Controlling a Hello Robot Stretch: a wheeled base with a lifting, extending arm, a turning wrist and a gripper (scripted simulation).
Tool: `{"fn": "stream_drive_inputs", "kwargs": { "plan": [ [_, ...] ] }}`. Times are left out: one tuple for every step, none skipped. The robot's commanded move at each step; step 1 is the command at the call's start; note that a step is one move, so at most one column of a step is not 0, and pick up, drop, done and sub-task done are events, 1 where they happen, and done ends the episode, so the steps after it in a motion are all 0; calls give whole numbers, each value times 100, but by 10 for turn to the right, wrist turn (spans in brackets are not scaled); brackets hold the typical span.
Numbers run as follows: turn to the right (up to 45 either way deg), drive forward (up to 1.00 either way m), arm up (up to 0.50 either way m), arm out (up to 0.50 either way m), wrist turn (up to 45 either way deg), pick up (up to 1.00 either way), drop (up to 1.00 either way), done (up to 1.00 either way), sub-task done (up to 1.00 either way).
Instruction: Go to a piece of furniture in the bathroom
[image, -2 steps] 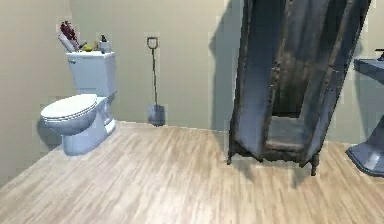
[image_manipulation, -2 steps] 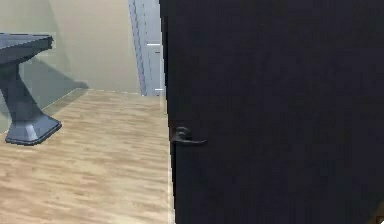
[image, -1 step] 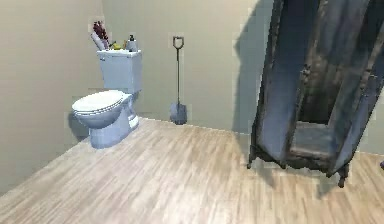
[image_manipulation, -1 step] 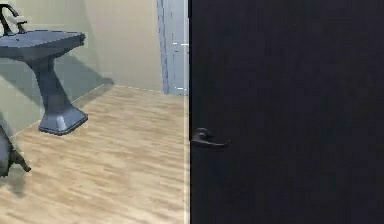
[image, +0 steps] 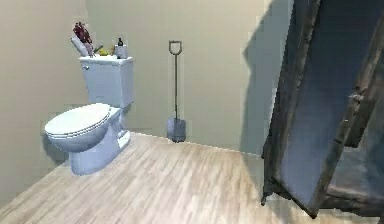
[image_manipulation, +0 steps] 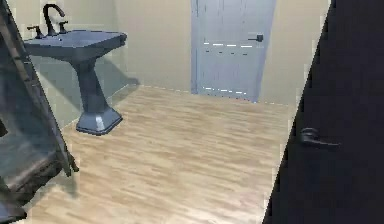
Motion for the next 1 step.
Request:
{"fn": "stream_drive_inputs", "kwargs": {
  "plan": [
    [450,0,0,0,0,0,0,0,0]
  ]
}}
